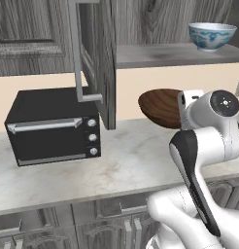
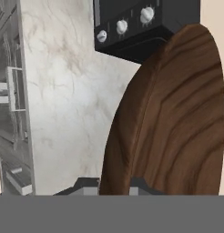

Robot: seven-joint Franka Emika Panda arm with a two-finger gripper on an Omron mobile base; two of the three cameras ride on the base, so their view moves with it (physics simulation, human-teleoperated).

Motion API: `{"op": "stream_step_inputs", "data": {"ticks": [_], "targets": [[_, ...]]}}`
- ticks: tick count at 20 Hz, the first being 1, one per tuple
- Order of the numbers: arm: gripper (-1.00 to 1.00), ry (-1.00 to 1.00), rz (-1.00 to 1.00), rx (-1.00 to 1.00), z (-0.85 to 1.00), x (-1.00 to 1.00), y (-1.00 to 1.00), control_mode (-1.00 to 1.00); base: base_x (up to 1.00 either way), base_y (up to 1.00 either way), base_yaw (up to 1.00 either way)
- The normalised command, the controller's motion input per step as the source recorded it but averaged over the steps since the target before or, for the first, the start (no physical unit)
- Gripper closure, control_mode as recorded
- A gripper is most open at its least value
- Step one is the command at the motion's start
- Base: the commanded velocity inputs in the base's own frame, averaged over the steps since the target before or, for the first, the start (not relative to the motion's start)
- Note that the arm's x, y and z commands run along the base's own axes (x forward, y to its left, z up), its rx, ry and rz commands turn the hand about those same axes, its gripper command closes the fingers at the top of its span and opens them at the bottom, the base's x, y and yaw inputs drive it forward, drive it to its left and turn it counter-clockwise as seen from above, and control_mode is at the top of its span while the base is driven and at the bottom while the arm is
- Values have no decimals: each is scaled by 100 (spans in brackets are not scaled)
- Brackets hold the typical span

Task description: Pick up the bowls from the cabinet and place each bowl in front of a stool on the dining counter.

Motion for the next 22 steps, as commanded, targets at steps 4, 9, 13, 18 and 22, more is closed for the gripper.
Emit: {"op": "stream_step_inputs", "data": {"ticks": [4, 9, 13, 18, 22], "targets": [[100, 0, 0, 0, 0, -3, 0, -100, 0, 0, 0], [100, 0, 0, 0, -1, -4, 0, 100, -40, 0, 0], [100, 0, 0, 0, 0, 0, 0, 100, -75, 1, 0], [100, 0, 0, 0, 0, 0, 0, 100, -77, 0, 0], [100, 0, 0, 0, 0, 0, 0, 100, -74, 4, 0]]}}
